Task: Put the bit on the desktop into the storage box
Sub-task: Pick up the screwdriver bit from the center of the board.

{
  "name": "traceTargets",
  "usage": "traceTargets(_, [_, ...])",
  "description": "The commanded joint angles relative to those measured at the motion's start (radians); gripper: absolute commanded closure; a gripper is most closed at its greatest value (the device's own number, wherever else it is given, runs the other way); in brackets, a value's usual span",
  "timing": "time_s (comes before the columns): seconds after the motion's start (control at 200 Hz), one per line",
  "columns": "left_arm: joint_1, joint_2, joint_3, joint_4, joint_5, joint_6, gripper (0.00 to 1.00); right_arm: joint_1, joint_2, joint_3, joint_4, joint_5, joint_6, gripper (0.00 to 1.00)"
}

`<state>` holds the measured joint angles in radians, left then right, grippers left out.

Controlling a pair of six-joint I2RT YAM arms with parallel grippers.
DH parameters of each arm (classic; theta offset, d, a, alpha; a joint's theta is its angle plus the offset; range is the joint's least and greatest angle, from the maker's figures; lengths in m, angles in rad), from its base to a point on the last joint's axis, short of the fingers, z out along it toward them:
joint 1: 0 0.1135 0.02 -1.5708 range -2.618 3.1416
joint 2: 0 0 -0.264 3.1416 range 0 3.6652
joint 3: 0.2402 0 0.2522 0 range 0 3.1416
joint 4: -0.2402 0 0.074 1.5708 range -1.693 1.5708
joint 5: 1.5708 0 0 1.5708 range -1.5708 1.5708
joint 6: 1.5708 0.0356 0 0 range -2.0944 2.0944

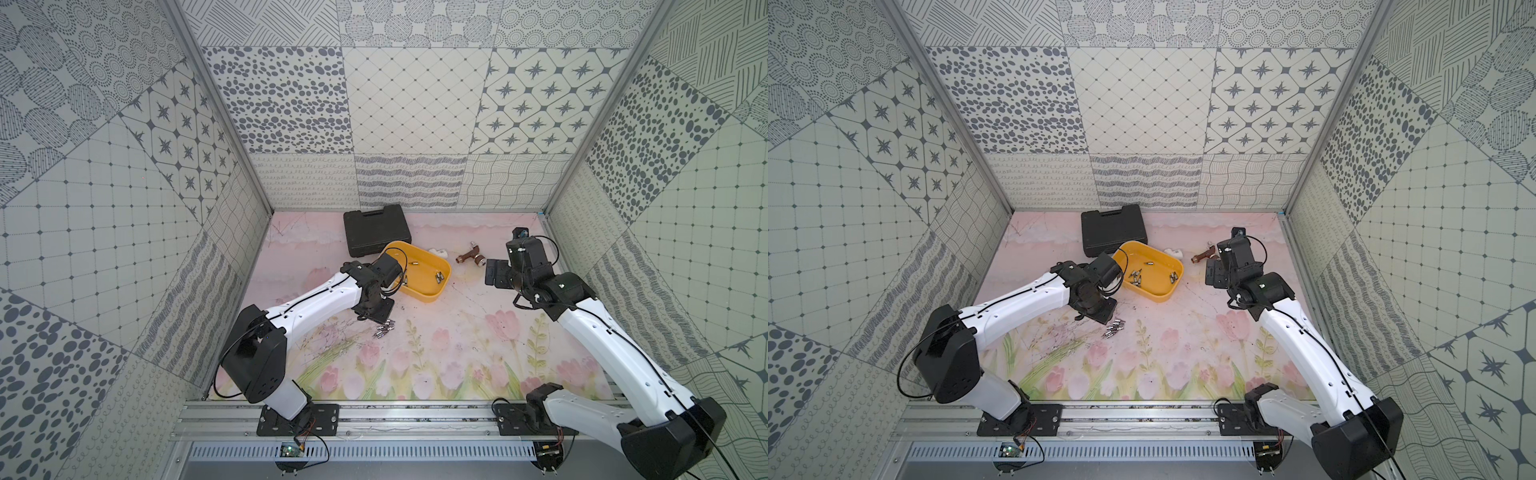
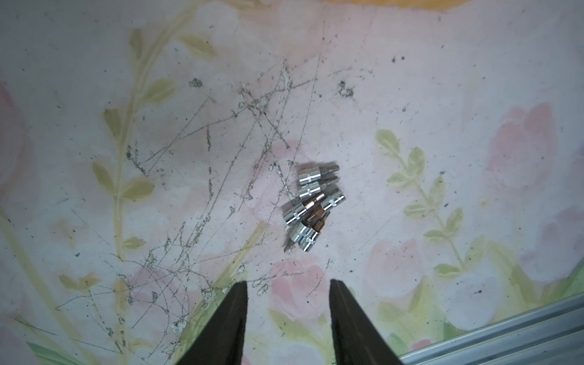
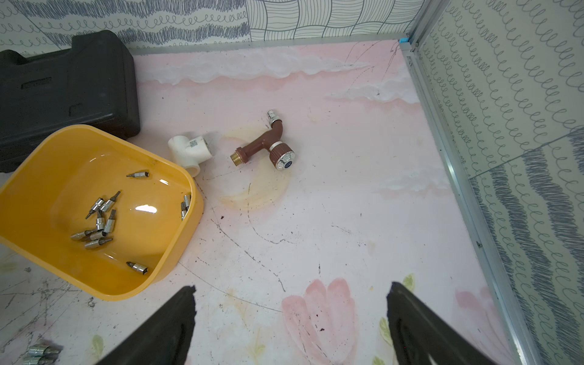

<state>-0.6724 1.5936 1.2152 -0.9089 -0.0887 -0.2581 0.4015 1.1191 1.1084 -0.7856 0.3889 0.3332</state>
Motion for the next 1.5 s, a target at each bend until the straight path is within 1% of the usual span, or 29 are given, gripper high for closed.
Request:
traceTargets(0.0, [-0.041,0.003,-0.027,-0.039,-0.002,-0.051,0.54,-0.006,0.010,0.002,0.030,-0.009,0.010,0.03])
traceTargets(0.18, [-0.076,0.036,-0.041,-0.022,0.021,-0.071,0.59,-0.006,0.011,0.001,0.030,-0.010,0.014,0.03])
traceTargets(0.33, [-0.088,0.068,-0.048,0.002,0.037,-0.076,0.60,-0.007,0.012,0.001,0.030,-0.011,0.014,0.03])
traceTargets(0.68, [-0.093,0.148,-0.042,0.039,0.040,-0.066,0.64,-0.007,0.010,-0.002,0.030,-0.007,0.014,0.03])
traceTargets(1.056, [-0.092,0.214,-0.023,0.062,0.024,-0.052,0.66,-0.008,0.010,-0.005,0.029,-0.008,0.014,0.04])
traceTargets(1.491, [-0.093,0.226,-0.037,0.064,0.027,-0.057,0.68,-0.007,0.015,-0.007,0.031,-0.009,0.014,0.03])
